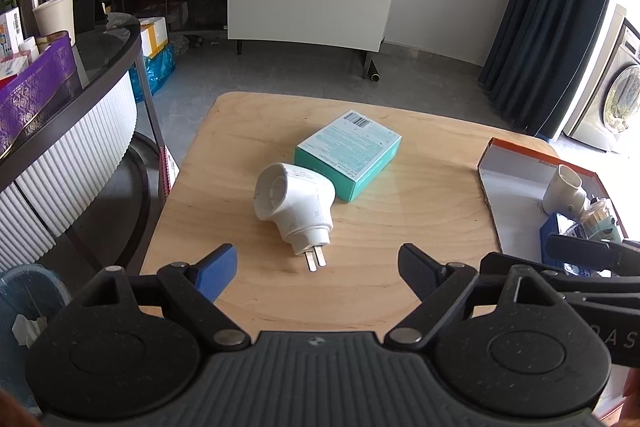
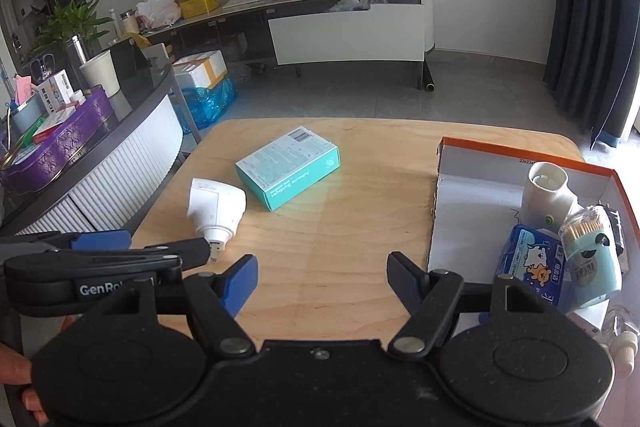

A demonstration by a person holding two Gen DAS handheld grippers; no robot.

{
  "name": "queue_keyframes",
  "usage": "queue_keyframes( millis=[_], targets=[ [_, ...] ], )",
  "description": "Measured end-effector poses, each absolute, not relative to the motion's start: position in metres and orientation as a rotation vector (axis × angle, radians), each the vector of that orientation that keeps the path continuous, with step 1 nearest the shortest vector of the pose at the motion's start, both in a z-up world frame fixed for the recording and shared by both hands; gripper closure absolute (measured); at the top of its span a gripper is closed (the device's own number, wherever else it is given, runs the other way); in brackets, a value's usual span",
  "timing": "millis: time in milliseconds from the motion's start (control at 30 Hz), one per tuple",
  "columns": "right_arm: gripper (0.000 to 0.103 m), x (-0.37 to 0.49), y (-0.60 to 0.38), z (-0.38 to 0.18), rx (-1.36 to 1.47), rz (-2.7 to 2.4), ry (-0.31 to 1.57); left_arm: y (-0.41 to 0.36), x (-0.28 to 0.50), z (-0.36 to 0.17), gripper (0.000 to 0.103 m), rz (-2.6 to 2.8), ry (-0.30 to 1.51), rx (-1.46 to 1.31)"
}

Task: Organize rigid objects
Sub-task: 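Withdraw both grippers from the box toward the remaining table items, then grasp the white angled plug with left gripper while right gripper grasps the teal bandage box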

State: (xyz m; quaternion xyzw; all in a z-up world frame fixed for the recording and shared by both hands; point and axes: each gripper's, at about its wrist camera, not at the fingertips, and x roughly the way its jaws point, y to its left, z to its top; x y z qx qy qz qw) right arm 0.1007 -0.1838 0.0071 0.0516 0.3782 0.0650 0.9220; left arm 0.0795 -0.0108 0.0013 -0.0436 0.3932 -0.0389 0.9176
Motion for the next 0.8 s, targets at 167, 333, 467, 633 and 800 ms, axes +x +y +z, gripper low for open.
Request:
queue_keyframes(
  millis=[167,333,467,633,800],
  targets=[
    [0.018,0.111,-0.180,-0.001,0.114,0.149,0.786,-0.005,0.087,-0.006,0.014,-0.070,0.818,-0.088],
    [0.018,0.121,-0.177,-0.007,0.120,0.156,0.793,-0.003,0.097,-0.013,0.013,-0.058,0.827,-0.083],
    [0.018,0.128,-0.176,-0.012,0.118,0.159,0.802,-0.004,0.105,-0.019,0.012,-0.044,0.841,-0.076],
    [0.017,0.135,-0.177,-0.017,0.115,0.164,0.809,-0.007,0.114,-0.027,0.011,-0.031,0.855,-0.067],
    [0.017,0.143,-0.184,-0.022,0.127,0.146,0.818,-0.009,0.125,-0.036,0.005,-0.017,0.851,-0.042]
  ],
)
